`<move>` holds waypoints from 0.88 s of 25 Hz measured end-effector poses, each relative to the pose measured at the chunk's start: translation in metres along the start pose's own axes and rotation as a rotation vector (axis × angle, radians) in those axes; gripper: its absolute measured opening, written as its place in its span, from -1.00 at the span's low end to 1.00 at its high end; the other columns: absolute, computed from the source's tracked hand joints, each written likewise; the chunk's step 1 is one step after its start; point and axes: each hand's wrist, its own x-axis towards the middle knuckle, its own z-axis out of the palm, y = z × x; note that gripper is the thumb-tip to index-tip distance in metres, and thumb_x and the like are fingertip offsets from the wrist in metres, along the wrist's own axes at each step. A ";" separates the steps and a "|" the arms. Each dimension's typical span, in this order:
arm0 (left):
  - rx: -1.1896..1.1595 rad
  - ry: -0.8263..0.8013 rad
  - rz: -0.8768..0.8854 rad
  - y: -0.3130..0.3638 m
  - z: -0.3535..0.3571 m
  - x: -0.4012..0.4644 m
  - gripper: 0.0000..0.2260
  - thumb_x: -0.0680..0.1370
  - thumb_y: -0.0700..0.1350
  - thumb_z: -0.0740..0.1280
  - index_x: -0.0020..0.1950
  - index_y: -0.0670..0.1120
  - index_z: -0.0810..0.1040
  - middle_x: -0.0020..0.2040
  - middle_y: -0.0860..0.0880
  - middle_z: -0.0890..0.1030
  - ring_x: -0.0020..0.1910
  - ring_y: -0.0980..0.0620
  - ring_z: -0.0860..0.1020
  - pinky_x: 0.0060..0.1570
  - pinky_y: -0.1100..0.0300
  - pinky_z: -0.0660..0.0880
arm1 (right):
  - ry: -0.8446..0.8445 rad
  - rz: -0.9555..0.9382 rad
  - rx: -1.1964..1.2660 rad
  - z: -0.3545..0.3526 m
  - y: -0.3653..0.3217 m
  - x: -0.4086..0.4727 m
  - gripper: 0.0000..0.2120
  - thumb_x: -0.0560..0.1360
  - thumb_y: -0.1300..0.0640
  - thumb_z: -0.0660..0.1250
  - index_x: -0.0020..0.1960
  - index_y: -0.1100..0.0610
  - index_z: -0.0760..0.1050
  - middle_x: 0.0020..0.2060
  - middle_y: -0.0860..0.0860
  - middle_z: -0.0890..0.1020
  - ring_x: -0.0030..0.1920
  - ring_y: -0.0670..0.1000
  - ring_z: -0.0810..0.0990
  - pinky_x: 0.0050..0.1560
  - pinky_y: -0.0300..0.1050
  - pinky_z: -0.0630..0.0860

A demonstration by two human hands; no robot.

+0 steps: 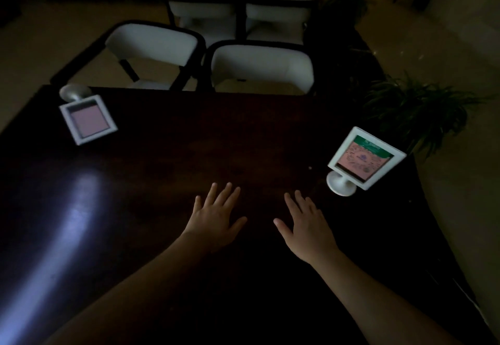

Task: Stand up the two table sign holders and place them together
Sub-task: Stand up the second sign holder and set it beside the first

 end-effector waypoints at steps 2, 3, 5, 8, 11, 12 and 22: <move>-0.036 0.033 -0.045 -0.034 -0.010 -0.036 -0.24 0.46 0.47 -0.12 0.56 0.18 -0.24 0.59 0.10 -0.23 0.53 -0.07 -0.31 0.43 -0.26 -0.14 | 0.001 -0.029 0.009 0.004 -0.048 -0.008 -0.28 0.55 -0.40 -0.04 0.60 -0.12 -0.12 0.61 -0.02 -0.07 0.58 0.11 -0.06 0.52 0.18 0.08; -0.052 0.046 -0.061 -0.048 -0.015 -0.050 -0.24 0.46 0.47 -0.13 0.57 0.17 -0.24 0.59 0.10 -0.23 0.54 -0.07 -0.31 0.44 -0.26 -0.13 | -0.001 -0.031 0.016 0.006 -0.067 -0.011 -0.27 0.55 -0.40 -0.02 0.60 -0.13 -0.11 0.61 -0.03 -0.06 0.58 0.10 -0.06 0.52 0.18 0.08; -0.076 0.074 -0.102 -0.091 -0.029 -0.092 -0.23 0.47 0.45 -0.11 0.58 0.15 -0.22 0.60 0.09 -0.21 0.54 -0.08 -0.30 0.46 -0.27 -0.09 | 0.010 -0.056 0.003 0.015 -0.125 -0.021 -0.27 0.54 -0.40 0.00 0.60 -0.13 -0.09 0.61 -0.05 -0.05 0.58 0.09 -0.05 0.52 0.16 0.08; -0.098 0.125 -0.169 -0.158 -0.045 -0.155 -0.24 0.49 0.43 -0.06 0.59 0.14 -0.19 0.62 0.07 -0.17 0.56 -0.10 -0.26 0.48 -0.28 -0.03 | 0.023 -0.115 0.012 0.032 -0.208 -0.038 -0.27 0.54 -0.41 0.00 0.60 -0.13 -0.08 0.61 -0.05 -0.05 0.58 0.07 -0.04 0.51 0.13 0.12; -0.118 0.178 -0.213 -0.213 -0.060 -0.202 -0.25 0.50 0.42 -0.03 0.60 0.14 -0.17 0.63 0.06 -0.13 0.57 -0.09 -0.23 0.47 -0.27 0.01 | 0.045 -0.149 0.019 0.047 -0.272 -0.048 -0.25 0.53 -0.44 -0.03 0.60 -0.13 -0.09 0.61 -0.04 -0.04 0.58 0.08 -0.02 0.50 0.12 0.16; -0.125 0.196 -0.229 -0.232 -0.065 -0.219 -0.24 0.50 0.43 -0.03 0.60 0.14 -0.17 0.63 0.06 -0.12 0.57 -0.09 -0.22 0.46 -0.26 0.02 | 0.055 -0.168 0.013 0.053 -0.295 -0.050 -0.25 0.52 -0.45 -0.04 0.60 -0.14 -0.10 0.61 -0.04 -0.04 0.58 0.08 -0.01 0.49 0.12 0.17; -0.178 0.300 -0.350 -0.355 -0.104 -0.277 -0.26 0.54 0.36 0.11 0.62 0.11 -0.08 0.64 0.04 -0.05 0.59 -0.10 -0.15 0.46 -0.28 0.10 | 0.090 -0.218 -0.010 0.068 -0.436 -0.007 -0.16 0.44 -0.49 0.07 0.56 -0.19 -0.17 0.61 -0.04 -0.06 0.57 0.09 -0.01 0.44 0.11 0.19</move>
